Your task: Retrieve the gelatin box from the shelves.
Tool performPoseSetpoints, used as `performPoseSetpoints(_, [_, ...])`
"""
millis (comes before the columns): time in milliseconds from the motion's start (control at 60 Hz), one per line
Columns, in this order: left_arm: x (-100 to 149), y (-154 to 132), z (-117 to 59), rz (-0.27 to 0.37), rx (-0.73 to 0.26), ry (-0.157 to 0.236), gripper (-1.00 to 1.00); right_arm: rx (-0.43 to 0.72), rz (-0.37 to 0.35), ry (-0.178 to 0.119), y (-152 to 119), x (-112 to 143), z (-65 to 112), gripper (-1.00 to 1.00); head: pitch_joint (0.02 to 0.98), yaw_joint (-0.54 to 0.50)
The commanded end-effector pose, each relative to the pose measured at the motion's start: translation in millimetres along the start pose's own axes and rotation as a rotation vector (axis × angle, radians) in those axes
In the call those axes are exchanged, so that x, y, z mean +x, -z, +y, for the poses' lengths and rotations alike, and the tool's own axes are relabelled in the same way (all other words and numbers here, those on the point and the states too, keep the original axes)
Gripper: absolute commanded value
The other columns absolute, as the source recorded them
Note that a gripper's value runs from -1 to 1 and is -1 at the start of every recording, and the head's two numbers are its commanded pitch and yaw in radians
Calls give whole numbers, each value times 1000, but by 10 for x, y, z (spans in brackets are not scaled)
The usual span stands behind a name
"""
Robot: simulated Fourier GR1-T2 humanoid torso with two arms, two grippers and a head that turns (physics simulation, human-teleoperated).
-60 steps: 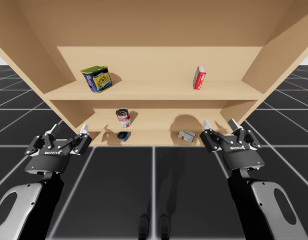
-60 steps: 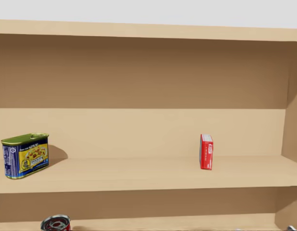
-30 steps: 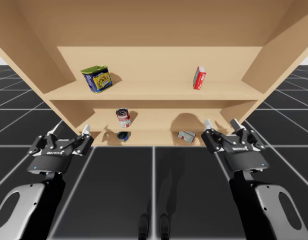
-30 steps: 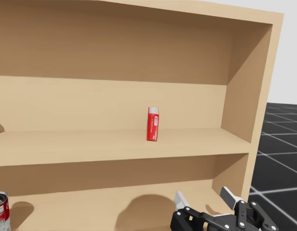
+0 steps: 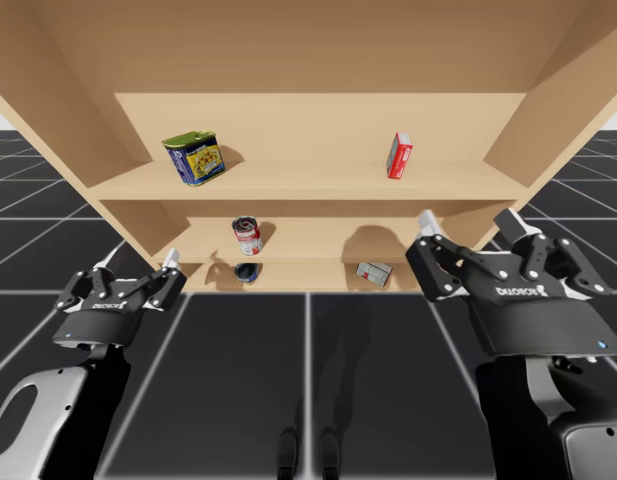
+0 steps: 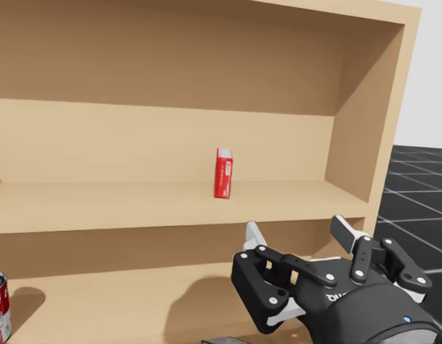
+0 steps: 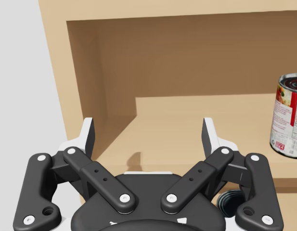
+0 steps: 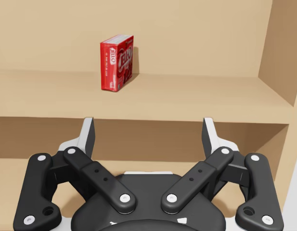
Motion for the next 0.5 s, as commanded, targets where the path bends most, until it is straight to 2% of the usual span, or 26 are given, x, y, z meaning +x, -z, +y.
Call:
performPoseSetpoints(17, [11, 1, 10, 0, -7, -11, -1000, -2, -20, -36, 55, 328, 159, -1000, 277, -289])
performPoseSetpoints(167, [27, -3, 29, -2, 0, -20, -1000, 33, 11, -35, 208, 429, 320, -1000, 272, -298])
performPoseSetpoints(250, [59, -20, 34, 0, -18, -54, -1000, 36, 32, -40, 324, 435, 420, -1000, 271, -299])
performPoseSetpoints(400, [85, -35, 29, -5, -25, -57, -1000, 26, 73, -49, 566, 369, 525, -1000, 270, -304])
performPoseSetpoints(500, [92, -33, 39, -6, -29, -63, -1000, 23, 109, -40, 718, 318, 553, -1000, 269, -307])
